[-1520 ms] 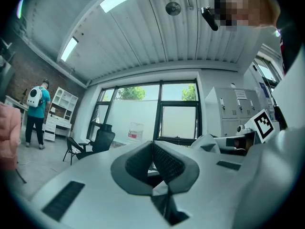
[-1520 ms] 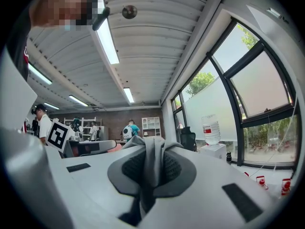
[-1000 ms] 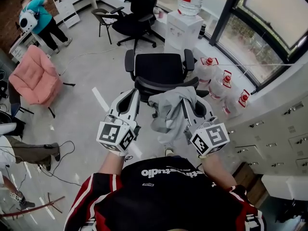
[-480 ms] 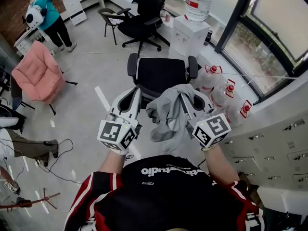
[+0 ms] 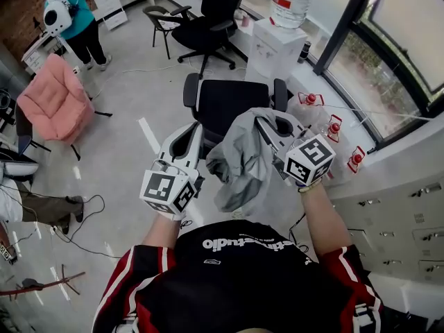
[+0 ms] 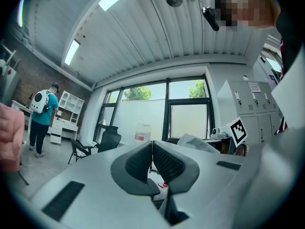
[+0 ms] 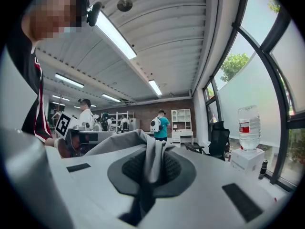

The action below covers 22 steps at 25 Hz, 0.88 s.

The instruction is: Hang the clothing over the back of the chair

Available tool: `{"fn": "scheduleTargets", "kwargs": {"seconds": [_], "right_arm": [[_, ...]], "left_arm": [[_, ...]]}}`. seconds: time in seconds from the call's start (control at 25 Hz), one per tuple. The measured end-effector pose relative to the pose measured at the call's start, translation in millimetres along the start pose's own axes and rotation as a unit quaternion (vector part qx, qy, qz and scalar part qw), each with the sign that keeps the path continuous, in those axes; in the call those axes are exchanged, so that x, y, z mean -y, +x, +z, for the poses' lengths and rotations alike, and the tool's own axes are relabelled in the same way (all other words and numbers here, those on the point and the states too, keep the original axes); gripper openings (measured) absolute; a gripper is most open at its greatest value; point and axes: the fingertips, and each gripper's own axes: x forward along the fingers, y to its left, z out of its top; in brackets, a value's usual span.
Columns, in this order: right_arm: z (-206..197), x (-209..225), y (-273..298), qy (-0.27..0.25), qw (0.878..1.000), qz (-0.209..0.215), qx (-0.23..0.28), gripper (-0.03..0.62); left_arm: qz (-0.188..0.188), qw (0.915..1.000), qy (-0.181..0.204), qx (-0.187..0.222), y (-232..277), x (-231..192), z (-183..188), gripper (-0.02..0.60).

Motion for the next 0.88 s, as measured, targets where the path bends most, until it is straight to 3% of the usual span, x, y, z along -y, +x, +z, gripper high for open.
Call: {"fn": "scheduleTargets", "kwargs": {"seconds": [0.88], "right_arm": [[-2.0,106.9,87.6,-0.008,0.999,0.036,-0.020,0.023]], "left_arm": [[0.034,0.9994,0.003,-0.010,70.6,-36.1,-15.0,0.024]]}}
